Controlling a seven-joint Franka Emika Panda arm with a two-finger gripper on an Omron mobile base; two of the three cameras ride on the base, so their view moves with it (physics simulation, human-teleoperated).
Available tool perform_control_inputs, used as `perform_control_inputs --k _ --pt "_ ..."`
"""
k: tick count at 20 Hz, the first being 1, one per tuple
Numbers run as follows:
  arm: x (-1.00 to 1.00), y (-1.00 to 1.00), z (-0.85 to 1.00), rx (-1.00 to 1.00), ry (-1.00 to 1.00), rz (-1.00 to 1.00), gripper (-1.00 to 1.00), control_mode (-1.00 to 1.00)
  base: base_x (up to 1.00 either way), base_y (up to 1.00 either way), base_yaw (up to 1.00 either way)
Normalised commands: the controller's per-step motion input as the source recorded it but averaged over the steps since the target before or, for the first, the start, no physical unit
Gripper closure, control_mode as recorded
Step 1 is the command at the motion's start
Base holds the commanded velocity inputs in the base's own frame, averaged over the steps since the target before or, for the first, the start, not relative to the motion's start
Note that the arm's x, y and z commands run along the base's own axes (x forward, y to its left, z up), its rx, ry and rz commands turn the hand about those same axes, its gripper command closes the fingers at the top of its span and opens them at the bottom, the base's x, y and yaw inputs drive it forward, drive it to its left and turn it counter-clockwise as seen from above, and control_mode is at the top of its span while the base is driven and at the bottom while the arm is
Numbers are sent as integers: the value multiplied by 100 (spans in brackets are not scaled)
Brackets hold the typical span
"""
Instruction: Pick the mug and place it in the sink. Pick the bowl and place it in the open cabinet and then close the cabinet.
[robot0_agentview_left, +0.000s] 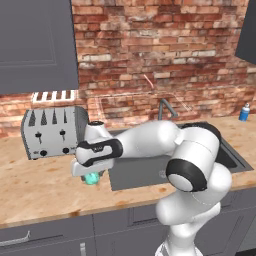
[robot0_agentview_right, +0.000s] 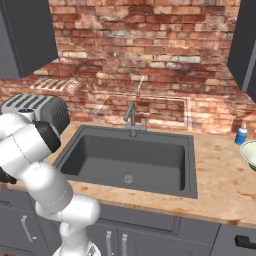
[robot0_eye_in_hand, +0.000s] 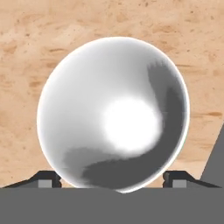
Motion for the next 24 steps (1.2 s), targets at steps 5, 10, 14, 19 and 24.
perform_control_inputs --k 5,10,14,19,24 --pt "-1 12 -2 0 0 0 100 -100 0 0 0" --pt "-22 0 -11 0 -1 0 100 -100 0 0 0" --pt "-33 0 -21 0 0 0 100 -100 0 0 0" --pt "-47 -13 -10 5 0 -3 100 -100 0 0 0" --pt "-41 -77 0 6 0 -20 100 -100 0 0 0"
